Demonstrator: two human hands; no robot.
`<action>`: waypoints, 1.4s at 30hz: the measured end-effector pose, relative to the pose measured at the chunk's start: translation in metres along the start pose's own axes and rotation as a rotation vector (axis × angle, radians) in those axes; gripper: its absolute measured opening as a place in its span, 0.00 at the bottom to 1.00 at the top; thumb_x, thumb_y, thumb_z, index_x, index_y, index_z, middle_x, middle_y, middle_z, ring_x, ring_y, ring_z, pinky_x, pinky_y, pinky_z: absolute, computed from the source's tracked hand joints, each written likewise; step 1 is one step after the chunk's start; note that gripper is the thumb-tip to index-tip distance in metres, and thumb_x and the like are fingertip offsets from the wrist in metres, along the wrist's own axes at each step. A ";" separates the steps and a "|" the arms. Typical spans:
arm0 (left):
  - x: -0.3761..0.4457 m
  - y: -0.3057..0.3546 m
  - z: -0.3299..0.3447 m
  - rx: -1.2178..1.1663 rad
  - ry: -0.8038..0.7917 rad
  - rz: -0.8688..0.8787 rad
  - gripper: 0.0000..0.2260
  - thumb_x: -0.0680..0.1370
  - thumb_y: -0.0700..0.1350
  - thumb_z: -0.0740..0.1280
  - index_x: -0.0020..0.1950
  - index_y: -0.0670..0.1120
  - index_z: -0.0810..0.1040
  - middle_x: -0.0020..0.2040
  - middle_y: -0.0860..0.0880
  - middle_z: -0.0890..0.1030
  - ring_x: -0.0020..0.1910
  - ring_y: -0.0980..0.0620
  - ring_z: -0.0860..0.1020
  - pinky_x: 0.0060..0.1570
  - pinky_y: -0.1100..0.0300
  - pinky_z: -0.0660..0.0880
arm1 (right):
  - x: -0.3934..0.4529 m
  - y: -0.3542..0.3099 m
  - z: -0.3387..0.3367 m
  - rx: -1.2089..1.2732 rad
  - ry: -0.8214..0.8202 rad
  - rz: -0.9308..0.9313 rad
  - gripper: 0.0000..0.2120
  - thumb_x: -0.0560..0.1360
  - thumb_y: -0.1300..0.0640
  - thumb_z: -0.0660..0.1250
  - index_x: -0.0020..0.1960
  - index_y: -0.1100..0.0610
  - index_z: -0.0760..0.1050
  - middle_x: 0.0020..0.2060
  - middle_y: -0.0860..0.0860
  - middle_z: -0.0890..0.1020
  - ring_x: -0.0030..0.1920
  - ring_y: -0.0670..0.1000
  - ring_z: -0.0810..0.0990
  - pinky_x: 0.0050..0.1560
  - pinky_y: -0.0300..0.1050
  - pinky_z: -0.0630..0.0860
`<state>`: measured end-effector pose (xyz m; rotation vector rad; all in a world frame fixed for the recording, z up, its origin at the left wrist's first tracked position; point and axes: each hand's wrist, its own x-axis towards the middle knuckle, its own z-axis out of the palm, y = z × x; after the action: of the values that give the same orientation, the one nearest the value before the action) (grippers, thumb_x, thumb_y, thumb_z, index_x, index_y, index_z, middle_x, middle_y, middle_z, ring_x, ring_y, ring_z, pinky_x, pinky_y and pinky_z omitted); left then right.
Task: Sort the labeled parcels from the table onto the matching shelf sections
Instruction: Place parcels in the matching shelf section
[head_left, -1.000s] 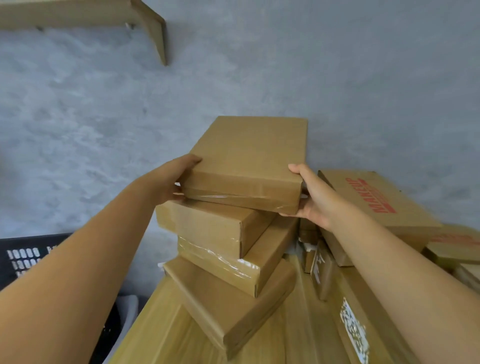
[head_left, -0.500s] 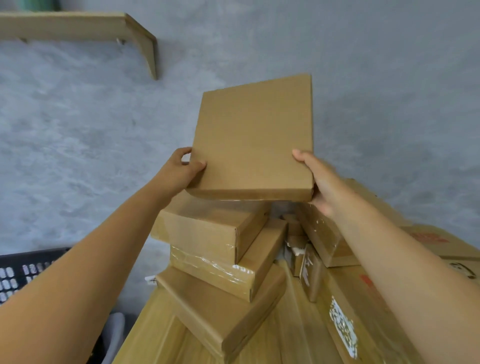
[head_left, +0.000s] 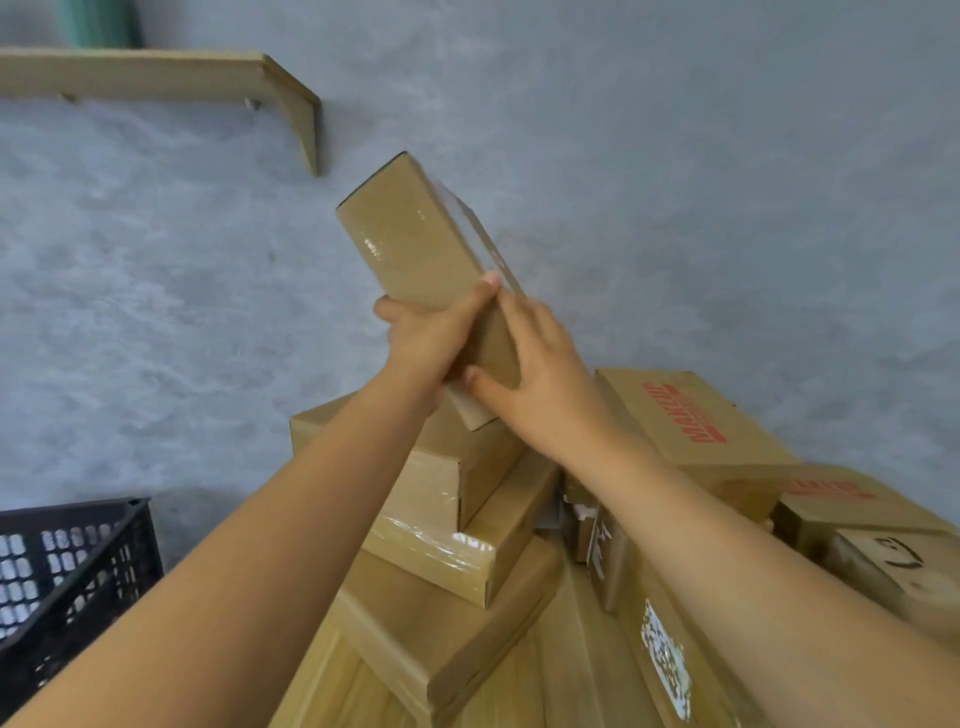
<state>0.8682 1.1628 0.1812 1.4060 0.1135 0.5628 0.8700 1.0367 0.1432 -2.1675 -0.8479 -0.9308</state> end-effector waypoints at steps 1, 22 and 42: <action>0.003 -0.002 -0.004 0.001 0.038 -0.008 0.49 0.56 0.67 0.79 0.66 0.49 0.56 0.59 0.47 0.76 0.55 0.48 0.79 0.55 0.48 0.80 | -0.003 -0.001 0.002 -0.007 -0.024 -0.032 0.39 0.76 0.44 0.67 0.80 0.47 0.53 0.72 0.47 0.64 0.70 0.53 0.67 0.65 0.50 0.72; 0.026 -0.031 -0.103 -0.082 -0.388 -0.082 0.27 0.75 0.63 0.62 0.71 0.54 0.74 0.63 0.46 0.82 0.63 0.43 0.80 0.65 0.45 0.73 | -0.001 0.097 -0.041 0.879 -0.397 0.805 0.35 0.58 0.28 0.72 0.61 0.42 0.76 0.51 0.47 0.87 0.50 0.49 0.86 0.43 0.48 0.83; 0.018 -0.019 -0.065 -0.103 -0.390 0.148 0.22 0.79 0.61 0.63 0.71 0.53 0.74 0.63 0.49 0.82 0.61 0.46 0.81 0.58 0.47 0.78 | -0.005 0.097 -0.036 0.921 -0.051 0.754 0.24 0.75 0.32 0.63 0.67 0.43 0.74 0.52 0.45 0.86 0.49 0.46 0.86 0.38 0.41 0.82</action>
<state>0.8637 1.2282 0.1554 1.4049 -0.3301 0.3995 0.9264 0.9501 0.1315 -1.4680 -0.2969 -0.0492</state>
